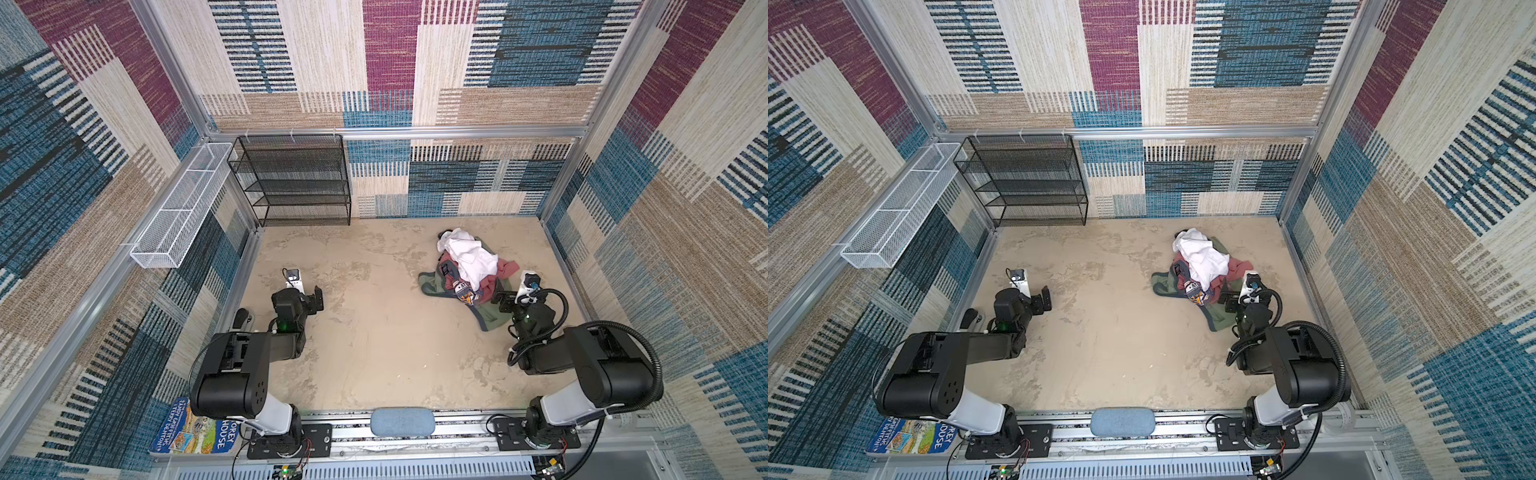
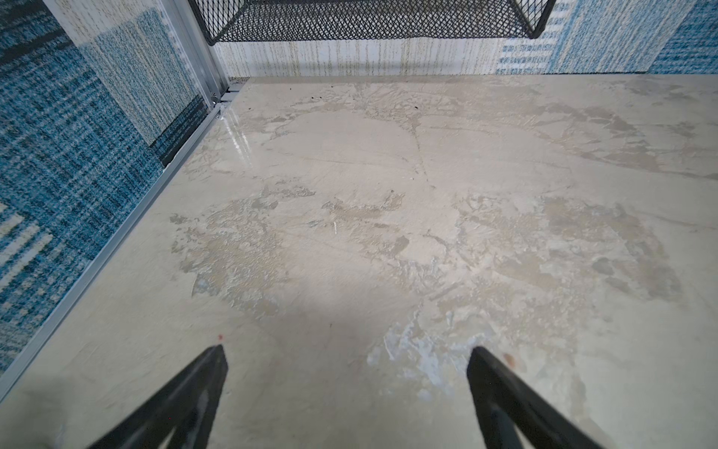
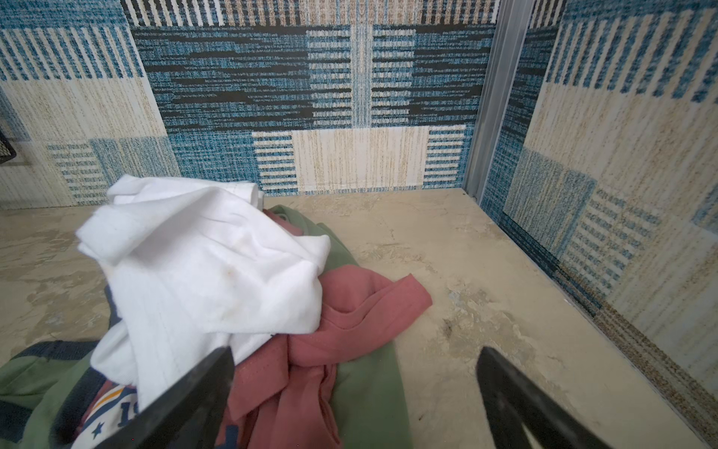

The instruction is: Pick out a specific cloth from the pile

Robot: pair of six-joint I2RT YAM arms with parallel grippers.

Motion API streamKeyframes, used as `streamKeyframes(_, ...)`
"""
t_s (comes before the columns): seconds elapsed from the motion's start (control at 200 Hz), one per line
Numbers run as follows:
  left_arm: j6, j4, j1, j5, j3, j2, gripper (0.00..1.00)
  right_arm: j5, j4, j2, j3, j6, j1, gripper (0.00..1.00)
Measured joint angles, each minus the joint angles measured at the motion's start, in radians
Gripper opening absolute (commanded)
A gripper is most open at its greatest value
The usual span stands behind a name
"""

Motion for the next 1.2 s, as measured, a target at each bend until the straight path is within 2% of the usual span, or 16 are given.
streamKeyframes(0.391,0.000,0.000,0.002,0.001,0.001,0.000,1.00,0.000,0.000,0.000,0.000,0.000,0.000,1.00)
streamKeyframes(0.446,0.000,0.000,0.002,0.000,0.001,0.000,0.93,0.000,0.000,0.000,0.000,0.000,0.000,1.00)
streamKeyframes(0.521,0.000,0.000,0.002,0.001,0.001,0.000,0.90,0.000,0.000,0.000,0.000,0.000,0.000,1.00)
streamKeyframes(0.571,0.000,0.000,0.002,0.001,0.001,0.000,0.83,0.000,0.000,0.000,0.000,0.000,0.000,1.00)
streamKeyframes(0.696,0.000,-0.003,0.002,0.000,0.001,-0.008,0.74,0.000,-0.019,-0.018,0.005,0.000,0.000,1.00)
streamKeyframes(0.816,0.000,-0.092,-0.003,-0.001,0.040,-0.087,0.63,0.014,-0.194,-0.145,0.102,0.009,0.001,0.94)
streamKeyframes(0.972,0.000,-0.262,-0.041,-0.029,0.159,-0.171,0.60,0.046,-0.455,-0.296,0.261,0.051,0.024,0.88)
streamKeyframes(1.092,-0.005,-0.379,-0.092,-0.055,0.198,-0.232,0.60,0.047,-0.660,-0.322,0.399,0.066,0.104,0.80)
streamKeyframes(1.202,-0.019,-0.462,-0.147,-0.070,0.230,-0.267,0.60,0.045,-0.834,-0.272,0.537,0.074,0.209,0.73)
